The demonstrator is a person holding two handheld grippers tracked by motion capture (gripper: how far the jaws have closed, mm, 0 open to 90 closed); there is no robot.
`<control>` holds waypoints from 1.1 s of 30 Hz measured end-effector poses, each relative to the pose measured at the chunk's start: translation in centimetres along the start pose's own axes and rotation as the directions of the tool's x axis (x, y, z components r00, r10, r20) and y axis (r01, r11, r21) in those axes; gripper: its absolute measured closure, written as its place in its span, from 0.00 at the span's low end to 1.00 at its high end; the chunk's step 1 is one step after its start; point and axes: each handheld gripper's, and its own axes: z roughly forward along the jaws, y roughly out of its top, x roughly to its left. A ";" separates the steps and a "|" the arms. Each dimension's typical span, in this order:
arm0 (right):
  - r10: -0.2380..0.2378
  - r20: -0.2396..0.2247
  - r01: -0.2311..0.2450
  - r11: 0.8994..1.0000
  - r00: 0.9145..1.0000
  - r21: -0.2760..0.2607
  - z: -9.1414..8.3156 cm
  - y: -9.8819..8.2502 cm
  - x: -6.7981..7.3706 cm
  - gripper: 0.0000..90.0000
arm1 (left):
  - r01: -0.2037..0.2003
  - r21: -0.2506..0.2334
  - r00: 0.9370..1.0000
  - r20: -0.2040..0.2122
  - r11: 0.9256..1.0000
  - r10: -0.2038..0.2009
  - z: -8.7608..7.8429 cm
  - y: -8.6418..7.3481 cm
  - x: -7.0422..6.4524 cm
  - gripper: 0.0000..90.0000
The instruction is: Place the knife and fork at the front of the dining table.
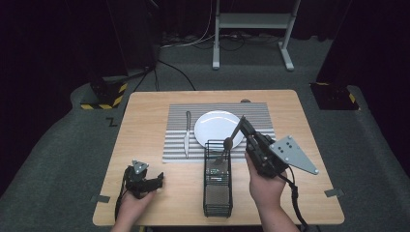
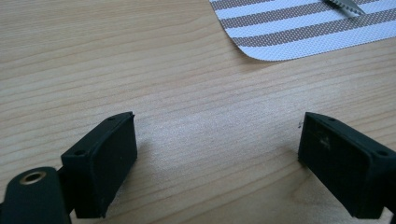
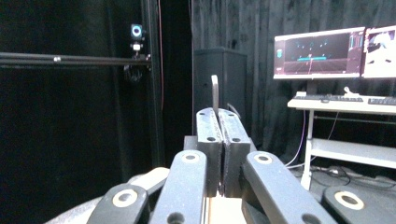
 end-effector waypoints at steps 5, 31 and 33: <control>-0.007 0.031 0.007 1.000 1.000 -0.028 -0.7 1.1 -0.7 0.99 | -0.001 0.000 1.000 0.000 1.000 0.001 0.0 0.0 0.0 0.13; -0.051 0.188 0.030 0.993 0.981 0.114 -2.7 -4.4 -6.4 0.99 | -0.021 0.004 0.999 0.034 1.000 0.021 0.1 0.1 0.1 0.09; -0.043 0.193 0.017 0.991 0.980 0.131 -2.7 -5.2 -7.0 0.99 | -0.021 0.003 0.999 0.031 1.000 0.021 0.1 0.1 0.0 0.09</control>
